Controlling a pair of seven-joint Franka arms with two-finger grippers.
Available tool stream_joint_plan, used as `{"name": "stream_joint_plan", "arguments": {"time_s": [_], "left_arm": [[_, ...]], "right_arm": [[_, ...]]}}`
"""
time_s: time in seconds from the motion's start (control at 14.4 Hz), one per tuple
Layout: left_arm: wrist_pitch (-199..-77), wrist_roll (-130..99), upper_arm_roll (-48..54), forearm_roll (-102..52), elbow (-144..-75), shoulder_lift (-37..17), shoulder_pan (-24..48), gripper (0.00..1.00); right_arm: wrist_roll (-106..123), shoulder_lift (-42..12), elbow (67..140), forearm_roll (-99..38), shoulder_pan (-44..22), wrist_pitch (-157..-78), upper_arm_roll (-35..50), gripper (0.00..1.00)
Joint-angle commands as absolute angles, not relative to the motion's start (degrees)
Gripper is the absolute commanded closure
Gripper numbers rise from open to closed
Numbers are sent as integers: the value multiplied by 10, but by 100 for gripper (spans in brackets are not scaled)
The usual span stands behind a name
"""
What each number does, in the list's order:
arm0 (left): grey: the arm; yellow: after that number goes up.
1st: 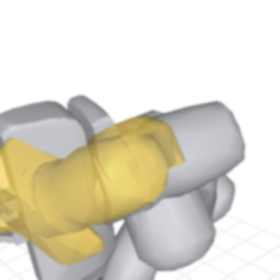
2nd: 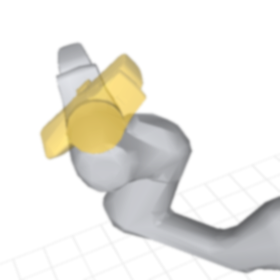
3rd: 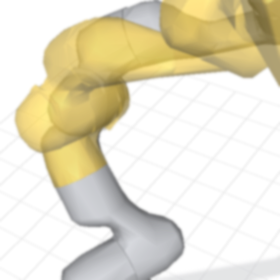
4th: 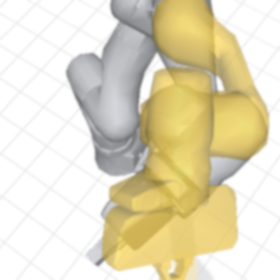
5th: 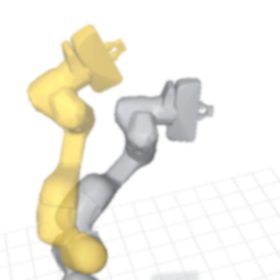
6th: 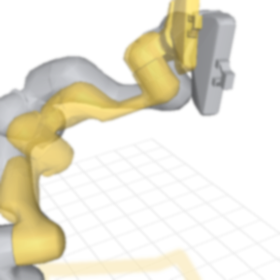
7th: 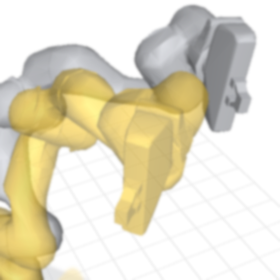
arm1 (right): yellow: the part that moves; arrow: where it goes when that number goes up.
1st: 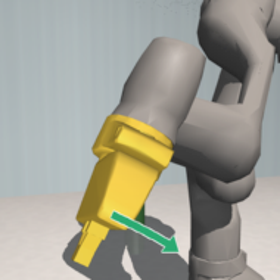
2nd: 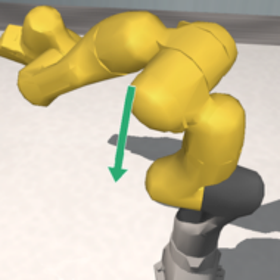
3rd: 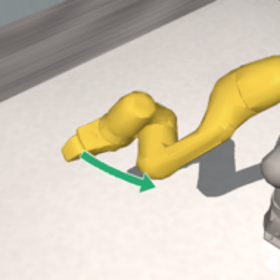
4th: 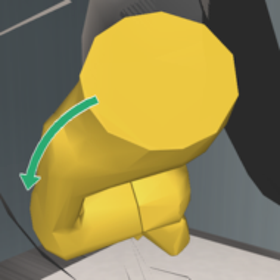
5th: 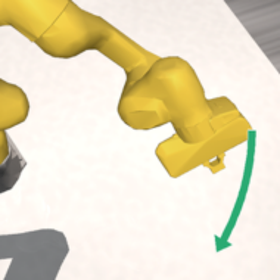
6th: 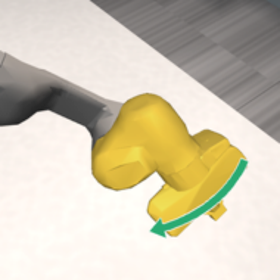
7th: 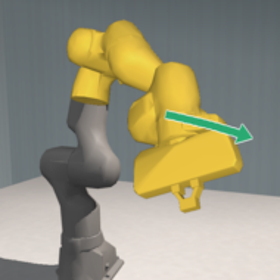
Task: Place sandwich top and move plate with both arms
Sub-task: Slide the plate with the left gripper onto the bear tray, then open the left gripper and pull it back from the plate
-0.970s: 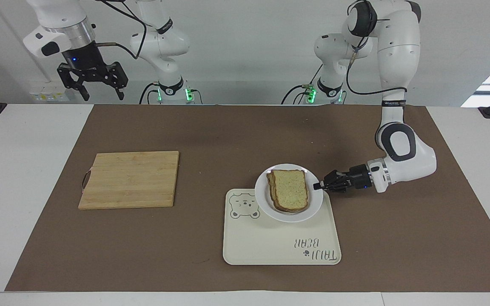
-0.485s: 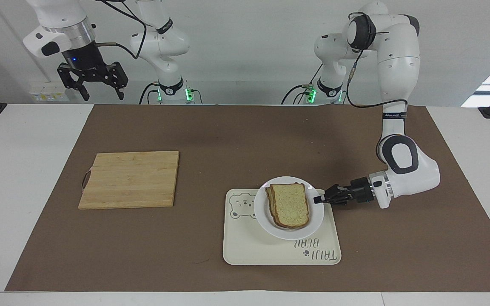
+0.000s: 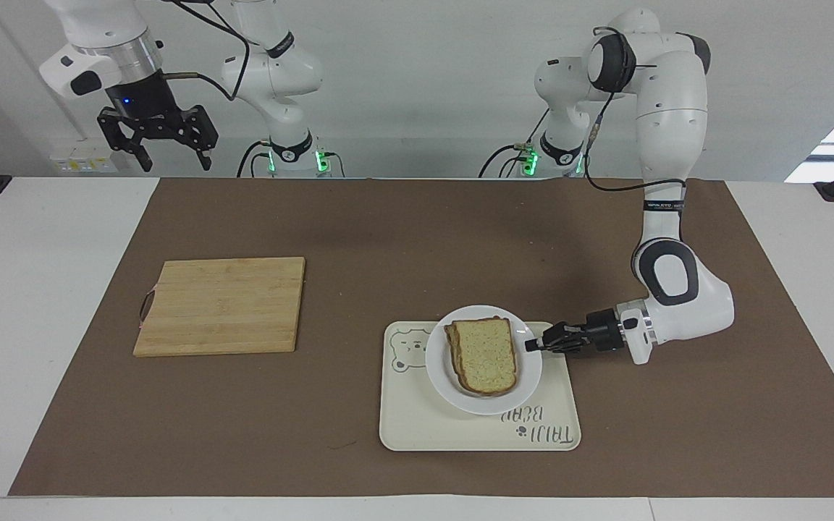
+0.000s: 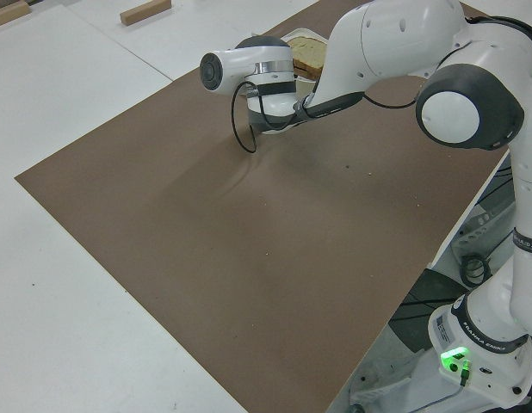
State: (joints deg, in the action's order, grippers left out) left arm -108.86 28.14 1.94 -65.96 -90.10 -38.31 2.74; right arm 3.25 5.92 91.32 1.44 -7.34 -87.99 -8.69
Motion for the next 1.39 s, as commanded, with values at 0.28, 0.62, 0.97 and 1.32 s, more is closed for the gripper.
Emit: {"name": "stream_joint_plan", "arguments": {"time_s": [0.28,0.62,0.97,1.32], "left_arm": [[-1094,266,21,-663,-876,-402,25,0],[-1097,264,17,-656,-878,-379,24,0],[-1099,188,15,-602,-885,-325,33,0],[-1107,94,15,-452,-882,-270,40,0]], "right_arm": [[44,62,918,10,-70,-886,-85,0],[44,62,918,10,-70,-886,-85,0],[44,62,918,10,-70,-886,-85,0],[44,62,918,11,-70,-886,-85,0]]}}
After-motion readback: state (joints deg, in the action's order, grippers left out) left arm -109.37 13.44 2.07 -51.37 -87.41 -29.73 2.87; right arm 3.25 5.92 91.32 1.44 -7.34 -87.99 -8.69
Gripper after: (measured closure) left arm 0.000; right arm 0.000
